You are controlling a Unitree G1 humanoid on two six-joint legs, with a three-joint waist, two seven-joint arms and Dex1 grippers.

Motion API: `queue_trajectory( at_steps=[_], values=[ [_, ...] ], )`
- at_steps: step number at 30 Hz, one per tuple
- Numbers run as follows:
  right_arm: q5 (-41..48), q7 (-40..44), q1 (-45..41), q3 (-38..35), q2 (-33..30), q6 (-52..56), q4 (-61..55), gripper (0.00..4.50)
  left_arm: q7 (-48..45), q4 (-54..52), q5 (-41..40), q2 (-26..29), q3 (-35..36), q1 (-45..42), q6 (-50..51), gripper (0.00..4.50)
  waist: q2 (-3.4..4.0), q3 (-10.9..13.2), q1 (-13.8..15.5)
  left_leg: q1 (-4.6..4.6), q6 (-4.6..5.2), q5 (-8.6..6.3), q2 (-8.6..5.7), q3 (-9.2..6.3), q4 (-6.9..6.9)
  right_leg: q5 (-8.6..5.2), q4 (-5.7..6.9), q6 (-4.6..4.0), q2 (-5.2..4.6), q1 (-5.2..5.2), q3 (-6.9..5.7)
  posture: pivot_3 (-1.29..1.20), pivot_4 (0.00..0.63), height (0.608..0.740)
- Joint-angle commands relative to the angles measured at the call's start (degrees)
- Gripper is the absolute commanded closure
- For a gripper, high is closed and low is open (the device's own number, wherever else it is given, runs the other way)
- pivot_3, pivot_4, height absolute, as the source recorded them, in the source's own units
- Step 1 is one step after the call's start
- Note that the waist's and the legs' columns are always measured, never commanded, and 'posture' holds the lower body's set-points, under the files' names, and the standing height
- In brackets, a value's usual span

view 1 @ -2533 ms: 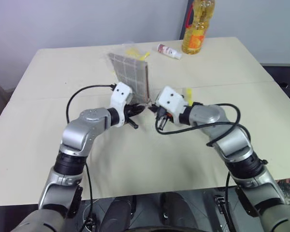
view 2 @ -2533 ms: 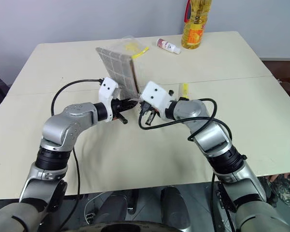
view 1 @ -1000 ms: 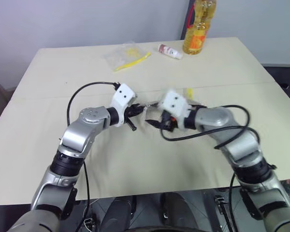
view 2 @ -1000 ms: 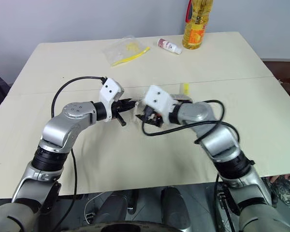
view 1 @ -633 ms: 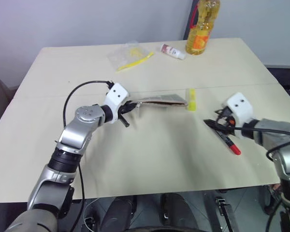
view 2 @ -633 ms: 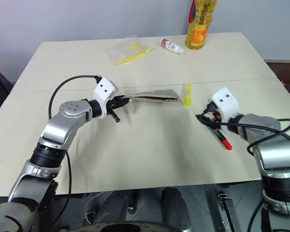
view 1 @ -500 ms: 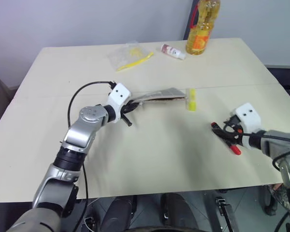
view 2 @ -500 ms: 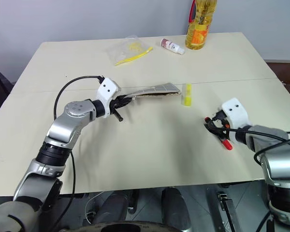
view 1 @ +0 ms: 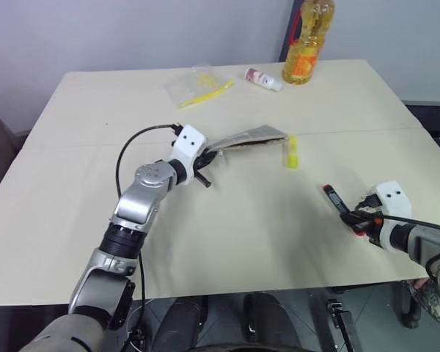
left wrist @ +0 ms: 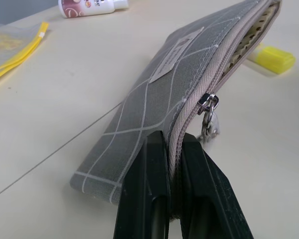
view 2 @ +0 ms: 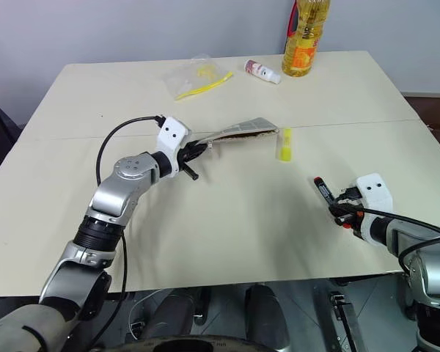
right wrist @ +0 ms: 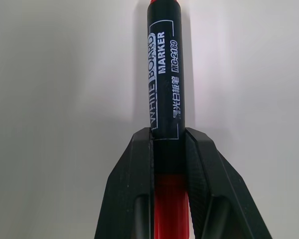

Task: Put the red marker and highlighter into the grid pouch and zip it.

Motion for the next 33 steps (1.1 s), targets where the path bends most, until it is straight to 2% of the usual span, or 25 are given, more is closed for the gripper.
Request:
queue_trajectory(
  at_steps=[1, 4, 11, 19, 29, 33],
  values=[
    [-0.6, 2.7, -1.1, 1.0, -4.4, -7.4, -5.4, 4.20, -0.8, -1.2, -0.4, 0.4, 1.4, -0.9, -0.2, 4.50, 0.00, 0.0, 0.0, -0.01, 0.02, -0.01, 0.00, 0.01, 0.03, 0.00, 0.00, 0.01, 0.00, 0.00, 0.00, 0.00, 0.150, 0.740],
    [-2.0, 5.4, -3.5, 3.8, -8.7, -14.6, -8.9, 4.20, -2.3, -1.4, -0.5, 1.1, 0.9, -1.0, 0.0, 4.50, 0.00, 0.0, -0.1, -0.02, 0.03, -0.03, 0.01, 0.03, 0.05, -0.02, -0.02, 0.04, 0.00, 0.00, 0.00, 0.00, 0.150, 0.740],
    [-6.7, 5.1, -11.4, 12.3, -13.2, -20.8, -9.3, 4.20, -5.8, -3.9, -0.7, 2.2, -0.1, -0.6, 0.9, 4.50, -0.06, 0.0, 0.1, -0.06, 0.09, -0.07, 0.00, 0.00, 0.08, -0.04, -0.18, 0.04, -0.02, 0.08, -0.03, 0.00, 0.150, 0.740],
    [-11.2, 4.0, -18.0, 20.5, -11.5, -22.8, -6.2, 4.20, -8.1, -7.8, -1.1, 2.8, -0.6, 0.2, 2.9, 4.50, -0.07, 0.0, 0.0, -0.19, 0.15, -0.11, -0.02, 0.01, 0.13, -0.03, -0.23, 0.04, -0.06, -0.02, -0.02, 0.00, 0.150, 0.740],
    [-14.7, 4.8, -20.5, 23.9, -11.8, -24.0, -4.3, 4.20, -10.5, -12.2, -1.9, 4.4, -0.9, 2.2, 4.3, 4.50, -0.07, 0.0, 0.0, -0.23, 0.15, -0.11, -0.02, 0.01, 0.13, -0.03, -0.23, 0.04, -0.05, -0.07, -0.01, 0.00, 0.150, 0.740],
    [-18.2, 6.2, -20.4, 25.9, -14.4, -26.5, -4.4, 4.20, -12.1, -13.2, -1.3, 6.1, -1.9, 2.9, 3.6, 4.50, -0.06, 0.0, 0.0, -0.23, 0.15, -0.11, -0.02, 0.01, 0.13, -0.03, -0.23, 0.04, -0.05, -0.07, -0.01, 0.00, 0.150, 0.740]
  ],
)
